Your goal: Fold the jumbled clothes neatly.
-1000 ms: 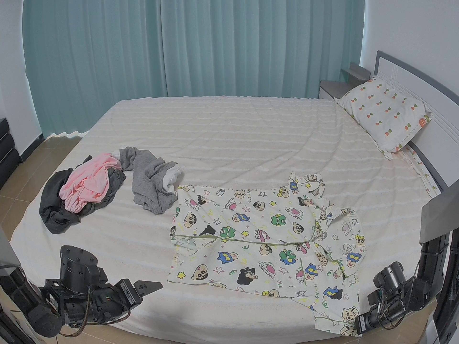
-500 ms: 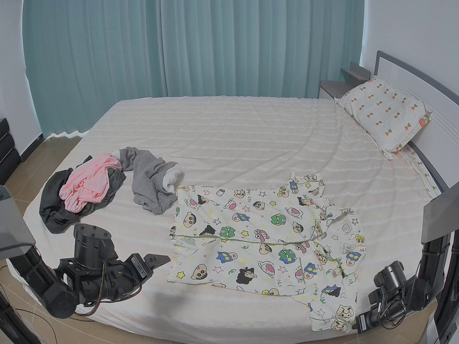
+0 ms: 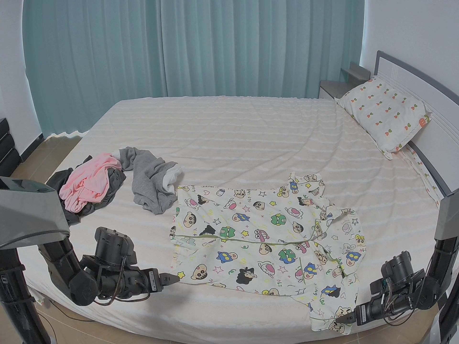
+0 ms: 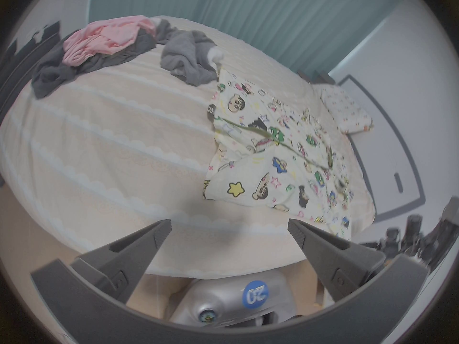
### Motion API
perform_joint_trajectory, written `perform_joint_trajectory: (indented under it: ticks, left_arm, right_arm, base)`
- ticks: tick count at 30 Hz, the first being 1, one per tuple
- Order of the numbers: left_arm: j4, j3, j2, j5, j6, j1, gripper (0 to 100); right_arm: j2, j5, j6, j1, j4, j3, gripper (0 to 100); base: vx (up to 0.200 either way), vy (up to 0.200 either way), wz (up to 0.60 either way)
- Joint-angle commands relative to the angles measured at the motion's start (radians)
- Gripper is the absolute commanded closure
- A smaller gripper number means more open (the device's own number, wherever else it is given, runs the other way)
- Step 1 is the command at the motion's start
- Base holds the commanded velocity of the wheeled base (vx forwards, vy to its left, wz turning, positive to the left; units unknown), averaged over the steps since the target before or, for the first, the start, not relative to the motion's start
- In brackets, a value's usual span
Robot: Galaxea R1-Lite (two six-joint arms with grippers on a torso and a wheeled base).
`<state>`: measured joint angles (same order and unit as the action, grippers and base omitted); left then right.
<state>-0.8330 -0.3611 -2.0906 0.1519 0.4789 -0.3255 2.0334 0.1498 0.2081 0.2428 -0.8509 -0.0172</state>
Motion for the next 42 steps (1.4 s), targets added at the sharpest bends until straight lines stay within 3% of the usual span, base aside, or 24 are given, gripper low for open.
perform_joint_trajectory:
  ticks: [1, 6, 13, 27, 28, 42]
  left_arm:
    - [0.009, -0.087, -0.098, -0.005, -0.129, -0.013, 0]
    - [0.045, -0.196, -0.178, -0.069, -0.171, -0.024, 0]
    - [0.158, -0.260, -0.187, -0.078, -0.243, -0.050, 0]
    - [0.169, -0.338, -0.249, -0.137, -0.275, -0.058, 0]
    - [0.169, -0.340, -0.250, -0.137, -0.276, -0.058, 100]
    - [0.253, -0.337, -0.226, -0.186, -0.289, -0.058, 100]
  right_arm:
    - [-0.067, 0.020, 0.043, 0.024, -0.013, 0.014, 0]
    - [-0.071, 0.022, 0.047, 0.032, -0.013, 0.014, 0]
    - [-0.091, 0.020, 0.047, 0.030, -0.011, 0.014, 0]
    - [-0.090, 0.022, 0.047, 0.033, -0.010, 0.014, 0]
    - [-0.088, 0.022, 0.047, 0.033, -0.010, 0.014, 0]
    - [-0.082, 0.022, 0.045, 0.032, -0.008, 0.014, 0]
  base:
    - [0.000, 0.000, 0.00]
    - [0.000, 0.000, 0.00]
    - [0.000, 0.000, 0.00]
    - [0.000, 0.000, 0.00]
    - [0.000, 0.000, 0.00]
    - [0.000, 0.000, 0.00]
